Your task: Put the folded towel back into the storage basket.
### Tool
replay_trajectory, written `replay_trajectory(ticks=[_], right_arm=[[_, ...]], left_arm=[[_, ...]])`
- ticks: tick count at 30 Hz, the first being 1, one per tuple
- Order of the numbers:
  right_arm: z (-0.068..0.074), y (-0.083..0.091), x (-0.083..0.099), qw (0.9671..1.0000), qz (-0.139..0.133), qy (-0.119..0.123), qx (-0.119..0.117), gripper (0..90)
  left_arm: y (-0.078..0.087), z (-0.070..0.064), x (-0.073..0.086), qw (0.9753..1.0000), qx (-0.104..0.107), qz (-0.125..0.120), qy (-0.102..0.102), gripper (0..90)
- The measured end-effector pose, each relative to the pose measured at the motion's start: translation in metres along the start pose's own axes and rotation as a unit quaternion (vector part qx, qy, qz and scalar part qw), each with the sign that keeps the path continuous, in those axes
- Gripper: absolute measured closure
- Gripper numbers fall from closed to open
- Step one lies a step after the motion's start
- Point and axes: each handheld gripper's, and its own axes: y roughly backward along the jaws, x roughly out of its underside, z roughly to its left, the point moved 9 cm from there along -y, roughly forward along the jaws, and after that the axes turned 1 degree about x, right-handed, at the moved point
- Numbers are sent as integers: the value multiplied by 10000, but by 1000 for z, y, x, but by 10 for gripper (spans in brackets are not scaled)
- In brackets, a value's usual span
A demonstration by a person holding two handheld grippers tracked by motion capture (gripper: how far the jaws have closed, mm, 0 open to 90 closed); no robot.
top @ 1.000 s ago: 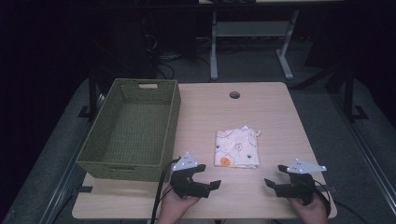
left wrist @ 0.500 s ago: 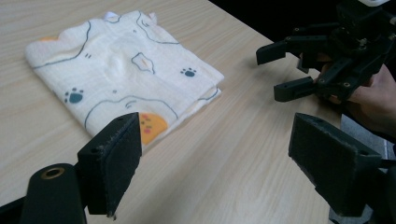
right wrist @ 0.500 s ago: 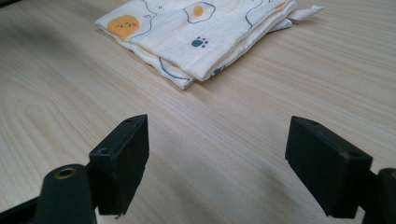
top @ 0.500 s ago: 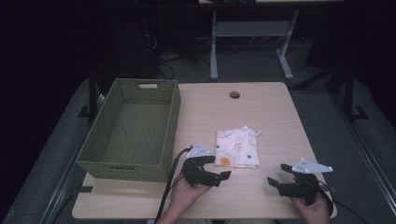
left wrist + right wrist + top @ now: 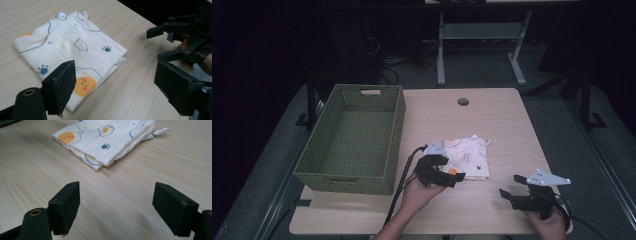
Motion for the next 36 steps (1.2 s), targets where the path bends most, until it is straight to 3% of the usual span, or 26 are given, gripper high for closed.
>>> replay_trajectory(ticks=[4,9,25,30,36], right_arm=[[0,2,-1,10000,-45,13,21,217],[-1,3,-2,10000,-69,-23,14,212],[-3,8,-4,9999,-140,10,88,211],[-3,9,-5,9998,-152,3,96,212],[-4,12,-6,9997,-217,5,128,214]], left_arm=[[-6,3,-7,10000,-42,44,10,179],[-16,5,-13,9999,57,93,43,179],[-49,30,-17,9982,-209,542,145,180],[-60,32,-21,9979,-124,567,302,216],[-76,40,-23,9962,-433,724,218,231]])
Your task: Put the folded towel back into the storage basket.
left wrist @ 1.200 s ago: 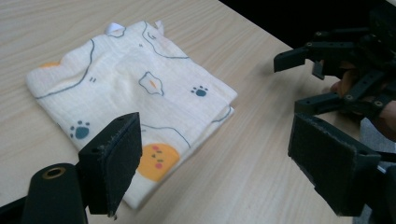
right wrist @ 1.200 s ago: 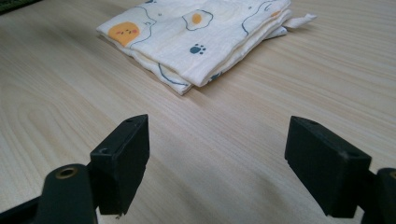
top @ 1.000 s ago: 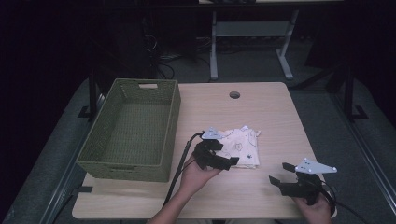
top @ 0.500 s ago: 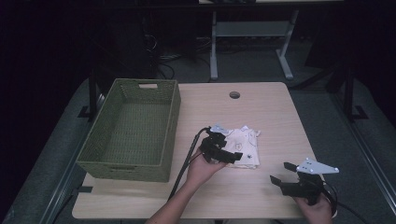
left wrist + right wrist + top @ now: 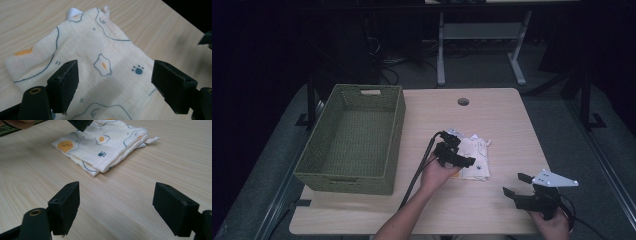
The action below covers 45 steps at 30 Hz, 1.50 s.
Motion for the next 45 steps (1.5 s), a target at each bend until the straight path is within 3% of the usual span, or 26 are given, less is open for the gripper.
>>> replay_trajectory(ticks=[2,6,11,15,18,20,22,26,34,39,41,45], right_arm=[[-1,1,0,10000,-6,-30,7,214],[-2,2,-1,10000,-30,-36,-10,214],[-1,3,-2,10000,-60,4,1,215],[-1,3,-2,10000,-56,-14,1,216],[-1,3,-2,10000,-58,-6,10,217],[-1,3,-2,10000,-57,4,20,221],[-2,4,-2,10000,-61,-9,30,223],[-2,3,-3,10000,-64,-11,30,222],[0,4,-3,9999,-79,55,32,223],[1,3,-3,10000,-60,70,2,223],[2,3,-3,10000,-55,78,-3,223],[2,2,-2,10000,-43,49,-28,223]], left_arm=[[-4,0,-1,10000,-24,18,-1,243],[-11,6,1,9995,-262,188,-69,273],[-14,9,1,9993,-308,220,-44,307],[-18,10,1,9976,-529,358,-250,330],[-25,12,7,9940,-814,582,-452,363],[-27,12,9,9909,-1033,538,-681,387],[-28,11,9,9900,-1083,528,-734,413],[-28,11,9,9902,-1077,461,-765,449],[-25,11,10,9895,-1051,462,-877,641],[-22,14,11,9904,-1001,478,-829,776],[-21,15,11,9906,-969,495,-824,798],[-18,17,12,9935,-766,567,-618,813]])
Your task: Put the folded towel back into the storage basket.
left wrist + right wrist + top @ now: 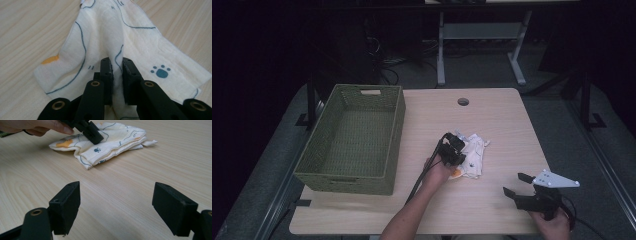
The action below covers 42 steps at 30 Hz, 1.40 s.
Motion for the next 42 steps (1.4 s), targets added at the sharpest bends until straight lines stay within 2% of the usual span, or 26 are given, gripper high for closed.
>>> replay_trajectory(ticks=[7,8,12,13,16,18,22,28,32,34,39,42], right_arm=[[2,-1,1,10000,25,4,-36,223],[2,-1,1,10000,22,1,-40,222],[1,-1,1,10000,15,-27,-65,222],[1,-1,1,10000,12,-31,-68,222],[1,-1,2,10000,17,-38,-58,222],[0,0,2,10000,4,-46,-46,222],[-2,0,2,9999,-19,-91,-43,222],[-2,1,2,9999,-42,-95,-9,222],[-3,1,2,9999,-60,-126,9,222],[-4,2,2,9998,-60,-163,-1,222],[-4,3,2,9997,-100,-209,1,222],[-5,3,3,9997,-94,-231,20,221]], left_arm=[[6,4,5,9988,366,72,312,819],[6,5,6,9982,435,58,402,819],[9,4,9,9967,614,87,518,822],[9,3,9,9961,653,30,597,822],[12,2,11,9969,620,-19,477,822],[14,1,12,9969,634,-45,469,823],[19,0,9,9954,766,-151,557,824],[32,-4,6,9938,944,-222,551,825],[41,-3,2,9890,1196,-397,775,825],[45,-3,2,9874,1270,-445,827,825],[53,-2,1,9859,1354,-502,843,825],[58,-1,-1,9833,1454,-595,920,825]])
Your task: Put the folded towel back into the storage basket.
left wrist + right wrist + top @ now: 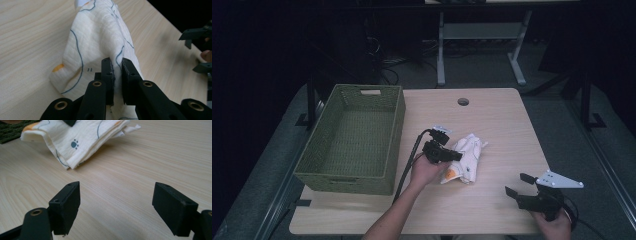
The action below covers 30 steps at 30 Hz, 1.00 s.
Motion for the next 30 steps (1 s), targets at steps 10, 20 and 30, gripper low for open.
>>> replay_trajectory(ticks=[10,20,30], right_arm=[[-2,2,0,10000,-22,-35,91,217],[-5,2,0,9999,-23,-81,135,215],[-5,1,1,9999,-7,-83,146,215]], left_arm=[[13,-10,-3,9993,350,-107,94,825],[29,-14,-9,9985,483,-226,137,824],[40,-16,-10,9977,591,-295,181,824]])
